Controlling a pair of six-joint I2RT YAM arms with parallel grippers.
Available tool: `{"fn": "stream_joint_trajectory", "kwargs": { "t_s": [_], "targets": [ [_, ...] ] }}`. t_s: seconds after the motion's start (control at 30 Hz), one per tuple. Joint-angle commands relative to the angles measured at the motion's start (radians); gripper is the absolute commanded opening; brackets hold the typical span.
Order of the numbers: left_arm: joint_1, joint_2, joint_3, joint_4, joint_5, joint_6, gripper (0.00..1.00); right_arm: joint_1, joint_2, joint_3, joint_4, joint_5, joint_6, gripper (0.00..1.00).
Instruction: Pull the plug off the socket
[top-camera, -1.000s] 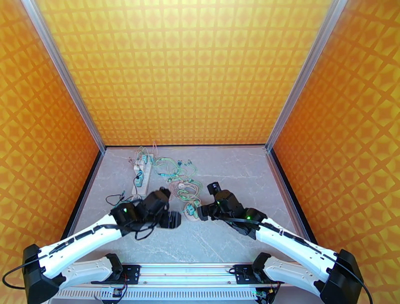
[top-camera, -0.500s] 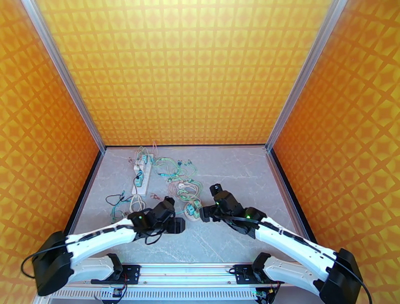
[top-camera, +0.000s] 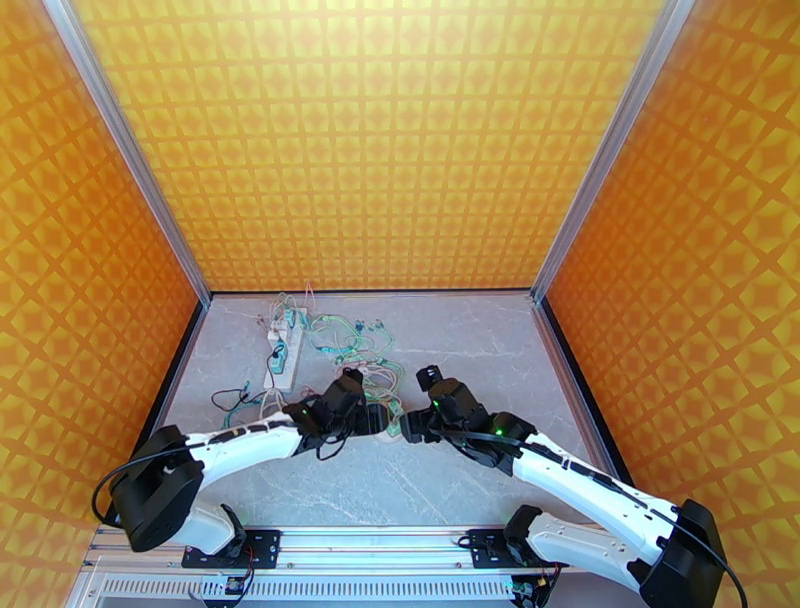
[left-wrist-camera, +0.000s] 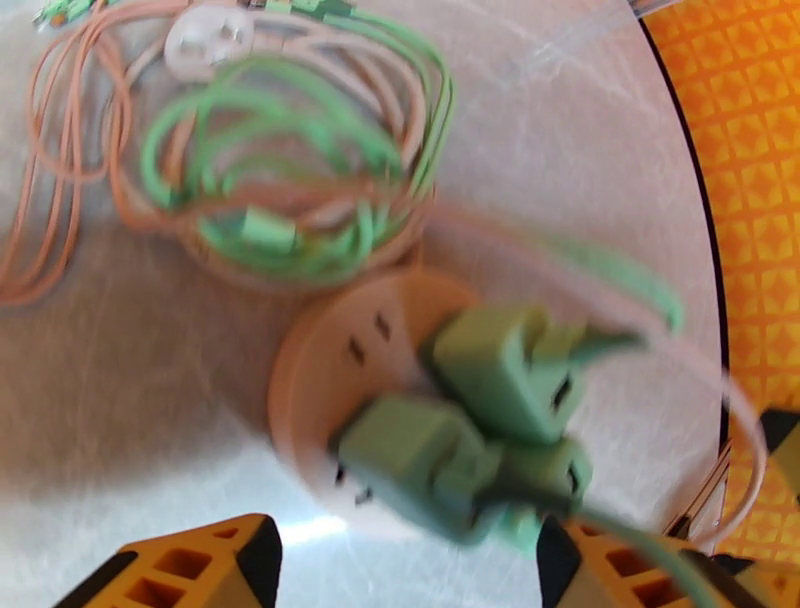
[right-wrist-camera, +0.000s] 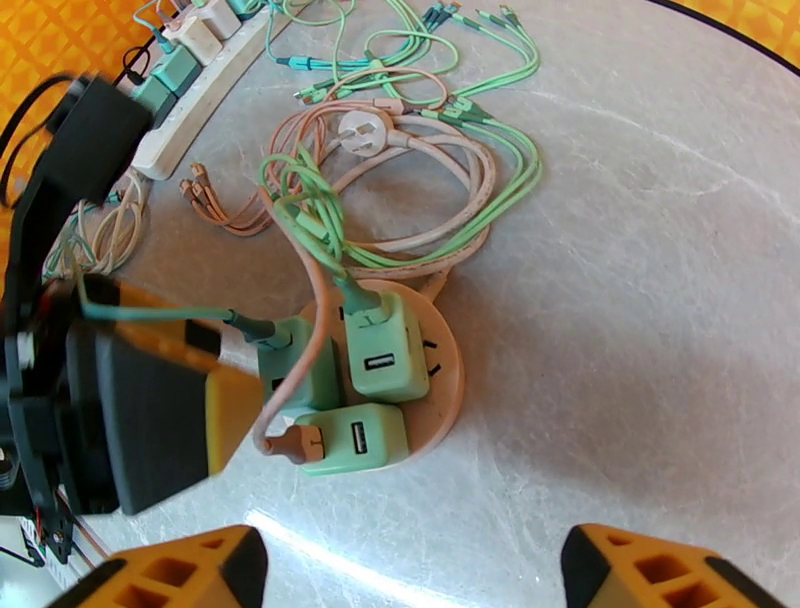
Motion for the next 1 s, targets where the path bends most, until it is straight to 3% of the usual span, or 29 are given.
{"fn": "stream_joint_trajectory", "kwargs": {
  "t_s": [0.0, 0.43, 0.6, 0.97],
  "targets": [
    [0.034, 0.031, 0.012, 0.032, 0.082, 0.046, 0.67, 0.019, 0.01, 0.003, 0.039, 0.006, 0.01, 0.76],
    [0.058, 0.041, -0.016, 0.025, 0.113, 0.089, 0.58, 0.07, 0.127, -0.004, 0.122, -0.022, -0.014, 0.73],
    [0.056, 0.07, 0.0, -0.015, 0.102, 0.119, 0.49, 0.07, 0.181, -0.008, 0.163, -0.054, -0.041, 0.67],
    [0.052, 0.096, 0.019, -0.055, 0.09, 0.123, 0.48, 0.07, 0.308, 0.016, 0.202, -0.063, -0.083, 0.62]
  ]
}}
